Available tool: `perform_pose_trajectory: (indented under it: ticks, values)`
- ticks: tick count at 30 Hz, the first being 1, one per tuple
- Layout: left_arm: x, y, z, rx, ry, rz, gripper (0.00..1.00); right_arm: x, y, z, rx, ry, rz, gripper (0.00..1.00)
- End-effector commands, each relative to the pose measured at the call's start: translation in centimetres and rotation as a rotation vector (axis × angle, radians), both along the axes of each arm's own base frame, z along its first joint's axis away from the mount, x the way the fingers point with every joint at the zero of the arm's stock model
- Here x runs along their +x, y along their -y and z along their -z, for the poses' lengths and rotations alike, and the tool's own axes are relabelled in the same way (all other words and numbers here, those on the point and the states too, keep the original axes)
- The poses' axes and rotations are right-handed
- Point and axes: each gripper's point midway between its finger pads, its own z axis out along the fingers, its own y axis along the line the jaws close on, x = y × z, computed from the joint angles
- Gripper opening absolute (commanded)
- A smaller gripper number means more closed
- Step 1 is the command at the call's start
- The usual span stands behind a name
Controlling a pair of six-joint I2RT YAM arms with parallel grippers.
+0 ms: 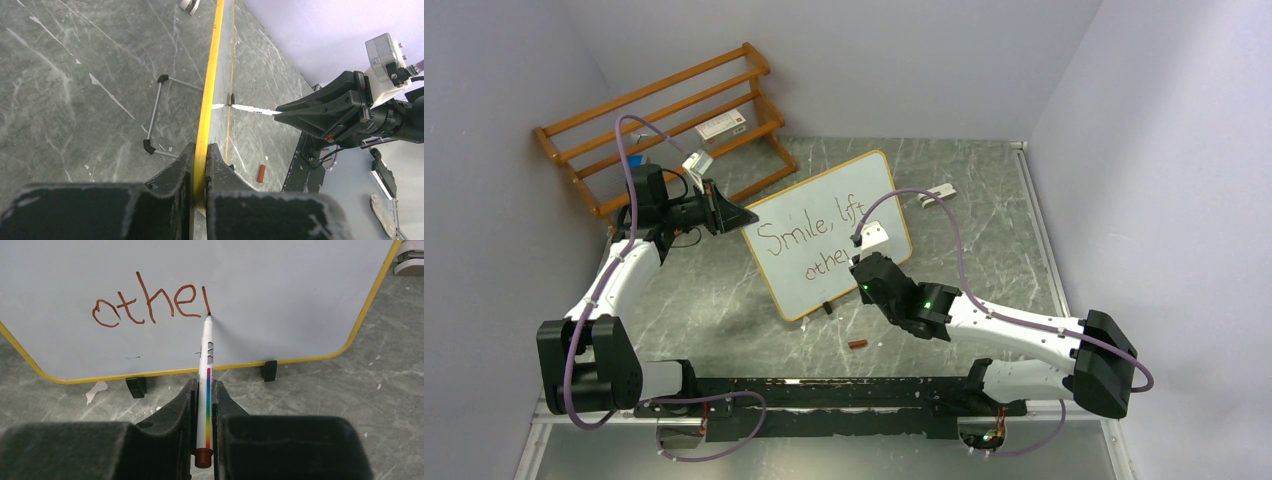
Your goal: Write a sentence on the whiteboard
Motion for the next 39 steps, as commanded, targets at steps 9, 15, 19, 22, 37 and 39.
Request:
perform_pose_trajectory:
  ticks: [9, 15, 19, 22, 37, 39]
  values:
    - [1.4, -1.7, 4.9, 0.138, -0.079, -0.121, 0.05, 1.1, -1.0, -1.2, 0.025, 0.034, 0.001, 0.00]
    - [1.5, -1.7, 5.0, 0.138, -0.080, -0.122, 0.05, 1.4, -1.2, -1.6, 0.027, 0.047, -0.002, 0.00]
    - [1.5, -1.7, 5.0, 0.139, -0.079, -0.122, 0.05, 1.6, -1.3, -2.1, 0.035, 0.060, -0.001, 0.00]
    - [1.5, -1.8, 5.0, 0.139, -0.079, -0.122, 0.05, 1.6, -1.4, -2.4, 0.041, 0.068, -0.002, 0.00]
    - [1.4, -1.7, 5.0, 0.140, -0.079, -0.121, 0.05, 2.3, -0.9, -3.1, 0.047, 0.094, 0.033, 0.00]
    - [1.4, -1.7, 5.0, 0.140, -0.078, -0.121, 0.05, 2.5, -0.7, -3.2, 0.050, 0.097, 0.043, 0.00]
